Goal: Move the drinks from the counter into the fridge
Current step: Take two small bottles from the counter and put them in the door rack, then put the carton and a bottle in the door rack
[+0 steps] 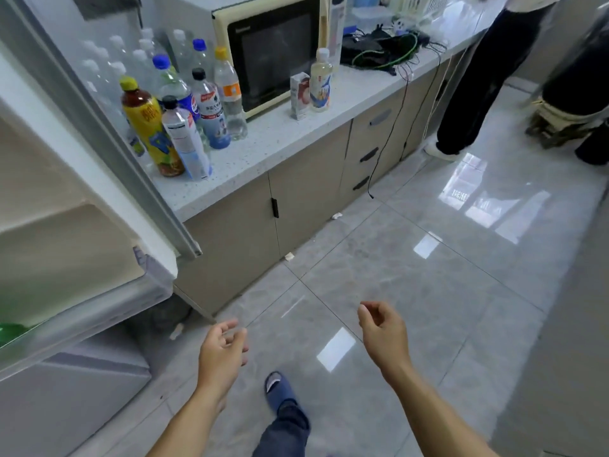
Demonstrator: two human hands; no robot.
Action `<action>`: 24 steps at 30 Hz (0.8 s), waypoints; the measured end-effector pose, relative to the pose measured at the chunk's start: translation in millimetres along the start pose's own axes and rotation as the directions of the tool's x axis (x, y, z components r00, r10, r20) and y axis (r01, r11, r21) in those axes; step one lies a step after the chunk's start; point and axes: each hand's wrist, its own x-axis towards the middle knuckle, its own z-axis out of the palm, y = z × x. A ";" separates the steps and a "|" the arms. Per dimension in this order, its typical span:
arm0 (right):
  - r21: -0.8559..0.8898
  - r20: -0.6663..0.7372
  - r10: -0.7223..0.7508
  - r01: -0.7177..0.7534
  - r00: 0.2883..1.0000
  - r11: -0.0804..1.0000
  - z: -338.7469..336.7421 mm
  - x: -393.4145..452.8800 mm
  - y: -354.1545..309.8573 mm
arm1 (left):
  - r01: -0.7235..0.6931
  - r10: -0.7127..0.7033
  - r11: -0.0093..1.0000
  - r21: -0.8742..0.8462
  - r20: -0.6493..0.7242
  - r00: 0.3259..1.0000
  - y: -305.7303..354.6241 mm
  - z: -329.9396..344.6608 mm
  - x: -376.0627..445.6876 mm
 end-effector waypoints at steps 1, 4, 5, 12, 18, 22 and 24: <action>-0.003 0.002 0.016 -0.016 1.000 1.000 0.8 9.5 0.5 | 0.008 -0.008 1.000 0.002 0.005 1.000 4.4 5.1 7.8; -0.012 0.015 0.048 -0.047 0.999 0.999 8.4 43.5 -7.1 | 0.018 -0.018 1.000 -0.009 0.039 0.999 25.5 26.5 40.8; -0.010 0.016 0.051 -0.051 0.999 0.999 11.8 56.4 -12.1 | 0.011 -0.010 1.000 -0.021 0.049 0.999 35.3 35.5 53.8; 0.010 0.036 0.036 -0.036 0.999 0.999 44.7 152.9 -77.3 | -0.073 0.078 0.996 -0.055 0.089 0.993 131.6 91.2 139.2; -0.010 0.094 -0.032 0.034 0.995 0.999 70.6 237.5 -131.1 | -0.129 0.133 0.991 -0.047 0.083 0.988 206.3 130.1 195.1; -0.025 0.139 -0.078 0.082 0.987 0.996 84.1 308.7 -156.2 | -0.121 0.125 0.990 -0.066 0.056 0.991 240.8 164.5 238.2; -0.023 0.169 -0.113 0.119 0.979 0.993 91.1 348.1 -168.5 | -0.117 0.119 0.991 -0.064 0.033 0.992 258.0 184.4 261.7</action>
